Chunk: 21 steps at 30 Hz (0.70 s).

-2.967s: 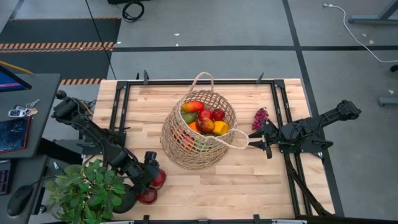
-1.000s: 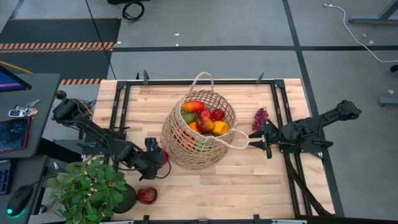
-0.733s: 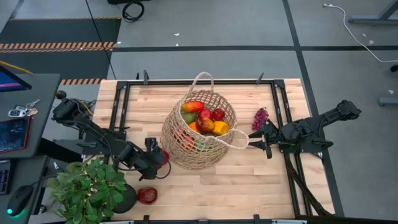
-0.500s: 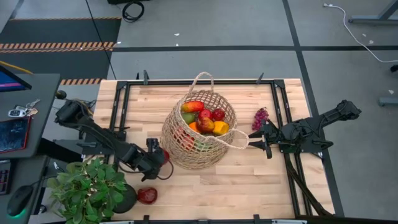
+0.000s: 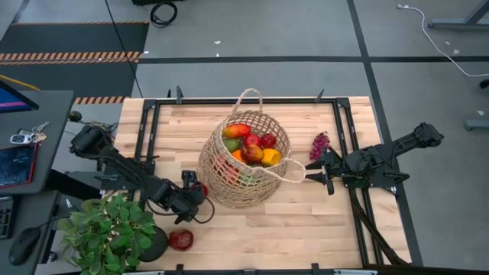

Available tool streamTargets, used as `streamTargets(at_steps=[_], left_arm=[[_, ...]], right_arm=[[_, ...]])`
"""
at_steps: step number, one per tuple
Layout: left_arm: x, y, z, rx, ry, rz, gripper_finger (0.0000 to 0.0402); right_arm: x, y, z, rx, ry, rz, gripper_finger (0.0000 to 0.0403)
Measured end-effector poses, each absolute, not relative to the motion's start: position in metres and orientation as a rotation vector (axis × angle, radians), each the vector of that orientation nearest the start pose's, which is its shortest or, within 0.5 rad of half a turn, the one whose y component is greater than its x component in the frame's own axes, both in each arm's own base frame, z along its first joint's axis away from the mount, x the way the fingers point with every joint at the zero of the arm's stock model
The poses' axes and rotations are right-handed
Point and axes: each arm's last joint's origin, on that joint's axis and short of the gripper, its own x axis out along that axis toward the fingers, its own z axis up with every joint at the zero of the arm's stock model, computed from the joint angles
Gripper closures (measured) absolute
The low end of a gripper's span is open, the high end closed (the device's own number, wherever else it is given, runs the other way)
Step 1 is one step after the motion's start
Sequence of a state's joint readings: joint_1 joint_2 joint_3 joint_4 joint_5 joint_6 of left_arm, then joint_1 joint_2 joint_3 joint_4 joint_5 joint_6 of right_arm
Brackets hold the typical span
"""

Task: Build produce basket
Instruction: Put the pomegranate into the basket

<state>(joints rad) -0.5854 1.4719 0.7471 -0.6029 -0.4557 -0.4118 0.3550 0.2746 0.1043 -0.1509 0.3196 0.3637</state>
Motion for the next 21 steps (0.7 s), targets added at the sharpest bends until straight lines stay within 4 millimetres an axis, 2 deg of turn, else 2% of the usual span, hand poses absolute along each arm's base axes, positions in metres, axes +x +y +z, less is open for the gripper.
streamTargets(at_steps=[13, 21], left_arm=[[0.2064, -0.1217, 0.1571, 0.298, 1.139, 0.119, 0.0014], [0.2068, -0.1221, 0.1575, 0.269, 1.133, 0.134, 0.0050]], right_arm=[[0.1043, 0.0290, 0.1627, 0.255, 0.305, -0.021, 0.0236], [0.1043, 0.0290, 0.1627, 0.255, 0.305, -0.020, 0.0236]])
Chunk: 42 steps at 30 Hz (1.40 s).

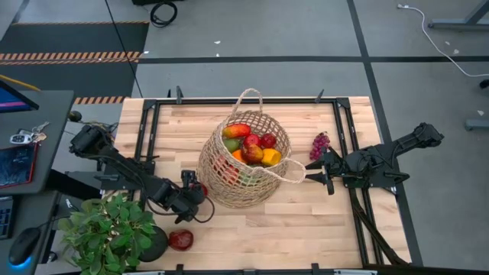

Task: Build produce basket
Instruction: Put the pomegranate into the basket

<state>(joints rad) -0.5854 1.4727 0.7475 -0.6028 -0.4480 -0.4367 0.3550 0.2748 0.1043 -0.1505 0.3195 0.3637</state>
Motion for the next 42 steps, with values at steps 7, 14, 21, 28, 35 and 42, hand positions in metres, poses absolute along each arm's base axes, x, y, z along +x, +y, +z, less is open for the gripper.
streamTargets(at_steps=[7, 14, 21, 28, 35, 42], left_arm=[[0.217, -0.134, 0.178, 0.250, 1.128, 0.074, 0.0049], [0.236, -0.146, 0.232, 0.246, 1.041, 0.056, 0.0049], [0.252, -0.156, 0.284, 0.228, 0.890, 0.001, 0.0048], [0.264, -0.157, 0.333, 0.182, 0.741, -0.030, 0.0047], [0.268, -0.160, 0.370, 0.130, 0.601, -0.060, 0.0047], [0.272, -0.157, 0.401, 0.039, 0.470, -0.058, 0.0047]], right_arm=[[0.104, 0.029, 0.163, 0.255, 0.305, -0.020, 0.0236], [0.104, 0.029, 0.163, 0.255, 0.305, -0.020, 0.0236], [0.104, 0.029, 0.163, 0.255, 0.305, -0.020, 0.0236], [0.104, 0.029, 0.163, 0.255, 0.304, -0.021, 0.0236], [0.104, 0.029, 0.163, 0.255, 0.305, -0.020, 0.0236], [0.104, 0.029, 0.163, 0.255, 0.305, -0.020, 0.0236]])
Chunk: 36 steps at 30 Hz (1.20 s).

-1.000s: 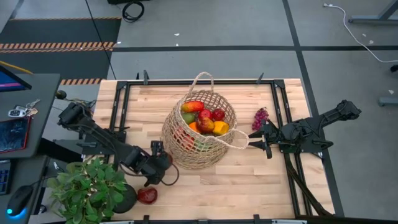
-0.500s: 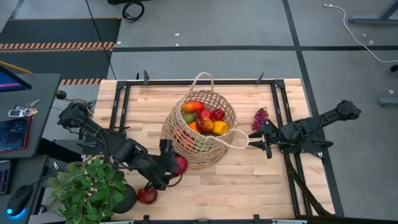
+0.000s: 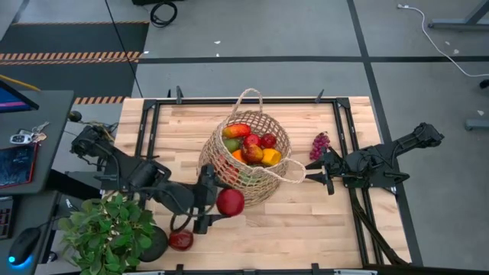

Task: Build produce basket
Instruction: Put the pomegranate into the basket

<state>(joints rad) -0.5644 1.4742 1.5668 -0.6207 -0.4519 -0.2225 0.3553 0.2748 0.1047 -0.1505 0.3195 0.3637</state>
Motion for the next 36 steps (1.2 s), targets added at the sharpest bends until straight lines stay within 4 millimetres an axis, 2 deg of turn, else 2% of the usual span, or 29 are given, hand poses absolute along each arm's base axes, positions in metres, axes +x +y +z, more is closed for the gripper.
streamTargets(at_steps=[7, 20, 29, 33, 36], left_arm=[[0.279, -0.159, 0.418, -0.006, 0.313, -0.077, 0.0047], [0.283, -0.157, 0.426, 0.002, 0.234, -0.078, 0.0047], [0.278, -0.157, 0.413, 0.363, 0.343, -0.130, 0.0047], [0.276, -0.155, 0.399, 0.455, 0.449, -0.145, 0.0047], [0.276, -0.154, 0.386, 0.629, 0.499, -0.186, 0.0047]], right_arm=[[0.104, 0.029, 0.163, 0.255, 0.305, -0.020, 0.0236], [0.104, 0.029, 0.163, 0.255, 0.305, -0.020, 0.0236], [0.104, 0.029, 0.163, 0.255, 0.305, -0.020, 0.0236], [0.104, 0.029, 0.163, 0.255, 0.305, -0.021, 0.0236], [0.104, 0.029, 0.163, 0.255, 0.305, -0.021, 0.0236]])
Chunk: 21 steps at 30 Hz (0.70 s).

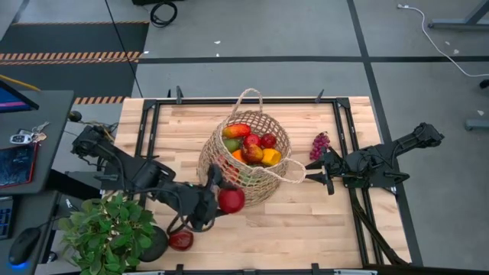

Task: Build produce basket
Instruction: Put the pomegranate into the basket

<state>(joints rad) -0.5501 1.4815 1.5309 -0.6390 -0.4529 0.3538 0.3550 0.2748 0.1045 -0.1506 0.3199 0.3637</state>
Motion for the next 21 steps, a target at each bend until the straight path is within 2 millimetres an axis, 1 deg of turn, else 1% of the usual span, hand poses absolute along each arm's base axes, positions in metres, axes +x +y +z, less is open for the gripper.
streamTargets(at_steps=[4, 8, 16, 19, 21], left_arm=[[0.278, -0.151, 0.375, 0.807, 0.527, -0.227, 0.0047], [0.283, -0.147, 0.373, 0.910, 0.534, -0.240, 0.0047], [0.288, -0.137, 0.372, 1.262, 0.525, -0.318, 0.0047], [0.289, -0.136, 0.372, 1.339, 0.517, -0.339, 0.0047], [0.289, -0.136, 0.372, 1.351, 0.516, -0.343, 0.0047]], right_arm=[[0.104, 0.029, 0.163, 0.256, 0.301, -0.019, 0.0236], [0.105, 0.029, 0.163, 0.257, 0.299, -0.019, 0.0236], [0.105, 0.029, 0.163, 0.257, 0.298, -0.019, 0.0236], [0.105, 0.029, 0.163, 0.257, 0.298, -0.019, 0.0236], [0.105, 0.029, 0.163, 0.257, 0.298, -0.019, 0.0236]])
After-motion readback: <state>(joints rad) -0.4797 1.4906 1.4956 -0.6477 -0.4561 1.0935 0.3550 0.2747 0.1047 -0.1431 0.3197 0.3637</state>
